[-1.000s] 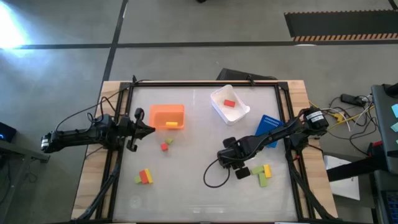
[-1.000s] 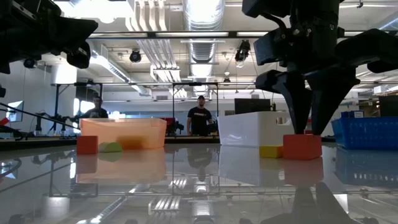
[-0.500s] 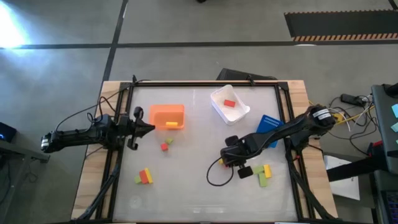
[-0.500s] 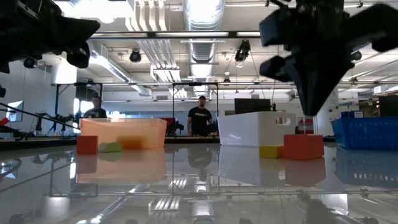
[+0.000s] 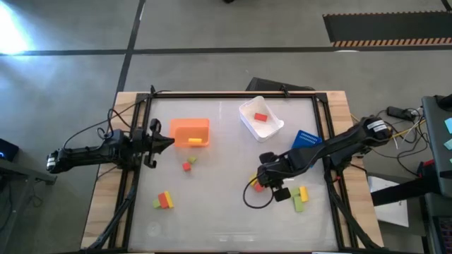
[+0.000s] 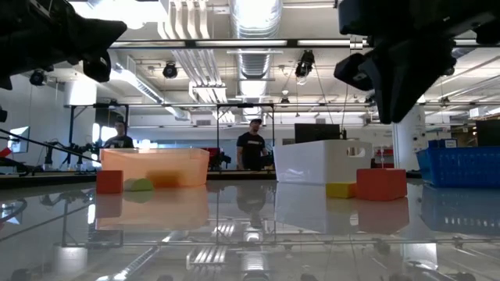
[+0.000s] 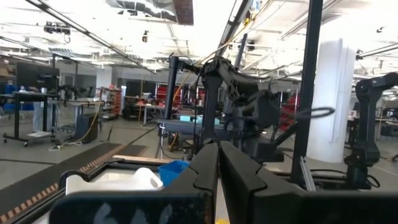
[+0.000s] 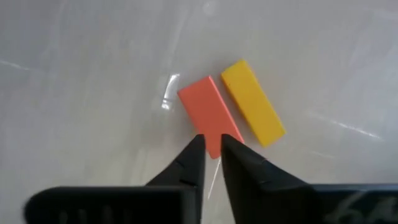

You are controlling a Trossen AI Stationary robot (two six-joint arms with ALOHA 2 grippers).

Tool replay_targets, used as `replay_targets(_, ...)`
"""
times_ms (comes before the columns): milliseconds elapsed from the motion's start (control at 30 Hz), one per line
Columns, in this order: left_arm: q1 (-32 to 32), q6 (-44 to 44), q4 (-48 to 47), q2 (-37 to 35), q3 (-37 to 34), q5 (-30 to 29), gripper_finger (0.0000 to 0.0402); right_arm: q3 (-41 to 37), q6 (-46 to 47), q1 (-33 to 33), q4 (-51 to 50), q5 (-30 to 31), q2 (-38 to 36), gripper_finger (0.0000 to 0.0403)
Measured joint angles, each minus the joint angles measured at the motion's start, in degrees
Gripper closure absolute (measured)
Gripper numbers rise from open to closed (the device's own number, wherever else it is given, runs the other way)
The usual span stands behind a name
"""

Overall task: Sort & place blocks by color
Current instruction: Put the orange block into the white bin

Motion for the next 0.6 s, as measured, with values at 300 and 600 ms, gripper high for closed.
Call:
replay_targets(300,0.0,-0.05,1.07,0.0,0.02,-0.02,0.0402,-3.18,-1.23,0.04,5.67,0.31,3.02,0.0228)
replay_targets(600,-0.01,-0.05,1.47,-0.02,0.02,-0.08,0.0402,-5.93,-4.79,0.04,12.6,0.24,3.22,0.0188)
